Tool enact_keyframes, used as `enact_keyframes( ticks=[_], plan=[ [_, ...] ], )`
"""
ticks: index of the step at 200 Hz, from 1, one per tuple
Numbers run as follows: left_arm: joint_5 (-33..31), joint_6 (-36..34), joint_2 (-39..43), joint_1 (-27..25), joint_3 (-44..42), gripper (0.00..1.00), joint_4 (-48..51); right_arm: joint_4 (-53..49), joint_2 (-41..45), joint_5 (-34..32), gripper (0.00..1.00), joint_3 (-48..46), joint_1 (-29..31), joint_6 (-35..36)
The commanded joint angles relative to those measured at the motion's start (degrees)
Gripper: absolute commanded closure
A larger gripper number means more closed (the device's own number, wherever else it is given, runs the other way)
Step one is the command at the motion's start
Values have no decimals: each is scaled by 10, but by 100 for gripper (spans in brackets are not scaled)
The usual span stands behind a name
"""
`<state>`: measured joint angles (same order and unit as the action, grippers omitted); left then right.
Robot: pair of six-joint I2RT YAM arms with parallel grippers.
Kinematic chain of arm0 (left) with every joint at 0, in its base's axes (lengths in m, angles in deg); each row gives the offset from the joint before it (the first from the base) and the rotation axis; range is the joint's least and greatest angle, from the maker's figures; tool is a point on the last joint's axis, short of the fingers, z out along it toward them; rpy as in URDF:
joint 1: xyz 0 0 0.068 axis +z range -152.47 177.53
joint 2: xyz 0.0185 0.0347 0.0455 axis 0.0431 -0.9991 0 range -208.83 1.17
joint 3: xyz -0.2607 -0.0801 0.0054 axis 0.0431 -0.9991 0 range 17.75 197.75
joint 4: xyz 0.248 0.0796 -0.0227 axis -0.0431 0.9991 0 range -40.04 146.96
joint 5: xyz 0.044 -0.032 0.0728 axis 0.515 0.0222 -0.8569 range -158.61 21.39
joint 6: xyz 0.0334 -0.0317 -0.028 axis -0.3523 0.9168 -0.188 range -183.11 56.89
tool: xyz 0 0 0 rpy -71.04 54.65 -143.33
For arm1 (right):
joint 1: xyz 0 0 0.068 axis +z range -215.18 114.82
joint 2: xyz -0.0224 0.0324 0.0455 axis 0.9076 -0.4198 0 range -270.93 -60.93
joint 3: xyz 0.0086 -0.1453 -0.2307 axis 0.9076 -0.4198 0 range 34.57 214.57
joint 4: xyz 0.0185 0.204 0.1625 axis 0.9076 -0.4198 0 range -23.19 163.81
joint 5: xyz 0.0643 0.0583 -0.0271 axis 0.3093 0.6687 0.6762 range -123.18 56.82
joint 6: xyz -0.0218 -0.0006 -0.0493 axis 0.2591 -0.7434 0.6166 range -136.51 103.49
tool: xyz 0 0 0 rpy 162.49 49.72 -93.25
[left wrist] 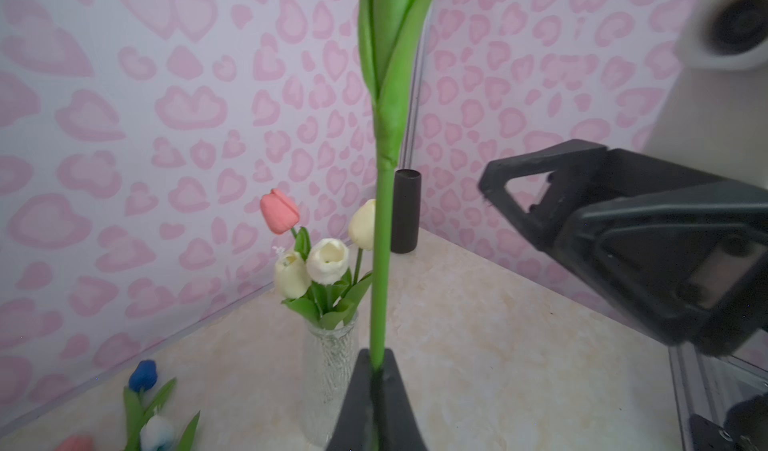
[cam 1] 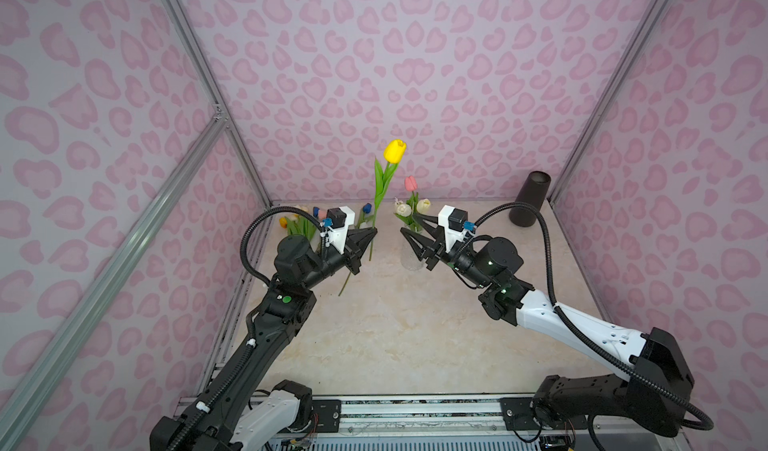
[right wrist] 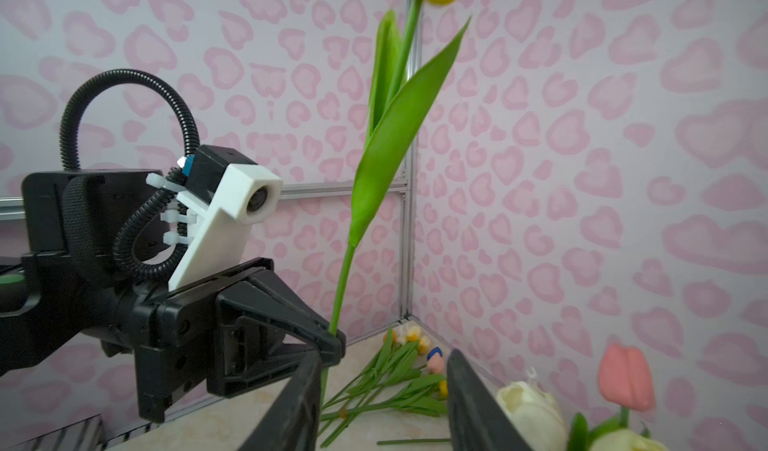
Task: Arrange the flowers into the vase
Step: 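Carry the yellow tulip toward the vase with the left gripper while the right gripper approaches, then close the right gripper on the yellow tulip stem beside the left gripper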
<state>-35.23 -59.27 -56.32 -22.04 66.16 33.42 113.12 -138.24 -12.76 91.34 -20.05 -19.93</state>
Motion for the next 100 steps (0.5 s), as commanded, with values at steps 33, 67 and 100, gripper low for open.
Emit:
enact_keyframes(
  ticks=[33, 67, 100],
  plan=[
    [65, -37, -3, -24, -5, 97, -62, -66, -43, 113, 52, 60, 34, 0],
    [69, -42, -6, -29, -8, 97, -68, -46, -40, 92, 58, 56, 34, -1],
    [70, -46, -5, -31, -12, 97, -71, -59, -37, 64, 61, 63, 34, 11]
  ],
)
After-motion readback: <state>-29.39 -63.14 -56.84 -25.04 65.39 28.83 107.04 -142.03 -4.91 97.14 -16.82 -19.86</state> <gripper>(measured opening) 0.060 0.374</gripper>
